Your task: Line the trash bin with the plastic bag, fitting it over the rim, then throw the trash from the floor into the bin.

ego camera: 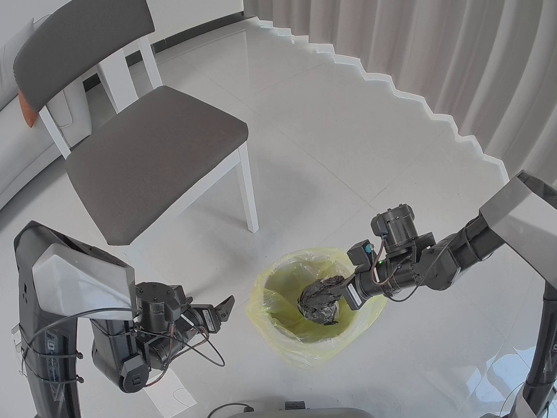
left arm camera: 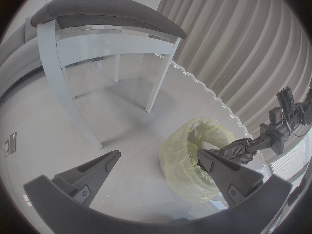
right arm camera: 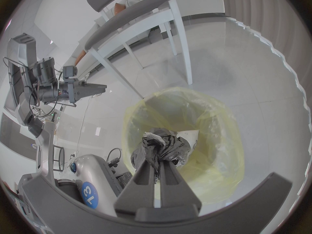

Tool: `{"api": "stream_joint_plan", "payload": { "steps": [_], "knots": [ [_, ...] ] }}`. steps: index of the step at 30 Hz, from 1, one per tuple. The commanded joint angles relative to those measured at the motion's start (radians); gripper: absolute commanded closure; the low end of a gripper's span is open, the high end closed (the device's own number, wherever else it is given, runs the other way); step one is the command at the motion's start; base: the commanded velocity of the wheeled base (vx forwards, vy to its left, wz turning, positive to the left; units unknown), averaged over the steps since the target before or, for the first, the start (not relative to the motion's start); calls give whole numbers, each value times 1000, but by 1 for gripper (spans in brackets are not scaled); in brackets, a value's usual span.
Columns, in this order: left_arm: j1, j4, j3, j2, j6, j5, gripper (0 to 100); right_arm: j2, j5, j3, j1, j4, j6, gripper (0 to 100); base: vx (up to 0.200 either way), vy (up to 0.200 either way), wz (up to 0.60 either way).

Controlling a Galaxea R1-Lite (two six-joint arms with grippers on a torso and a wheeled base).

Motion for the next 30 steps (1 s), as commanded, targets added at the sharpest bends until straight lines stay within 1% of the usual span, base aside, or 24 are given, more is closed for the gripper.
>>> {"api": "stream_joint_plan", "payload": {
  "steps": [1, 4, 11, 13, 19, 26, 27, 30],
  "knots": [
    [-4, -18, 5, 6, -1, 2, 0, 119, 1, -112, -13, 8, 6, 100, 0, 0, 0],
    [-6, -18, 7, 4, -1, 2, 0, 162, 4, -115, -10, 7, 3, 100, 0, 0, 0],
    [-7, -18, 2, 7, -17, 1, 0, 173, 4, -30, -4, -6, -23, 100, 0, 0, 0],
    [-7, -18, 1, 14, -17, 1, 0, 182, 4, -45, -9, -6, -26, 100, 0, 0, 0],
    [-6, -18, 7, 18, -17, 2, 0, 230, 4, -161, -21, 5, -19, 100, 0, 0, 0],
    [-6, -18, 5, 18, -17, 2, 0, 257, 4, -158, -24, 2, -29, 100, 0, 0, 0],
    [-6, -18, 5, 20, -17, 2, 0, 265, 4, -161, -27, 4, -33, 0, 0, 0, 0],
    [-7, -18, 5, 20, -17, 2, 0, 268, 3, -168, -29, -4, -28, 0, 0, 0, 0]
  ]
}}
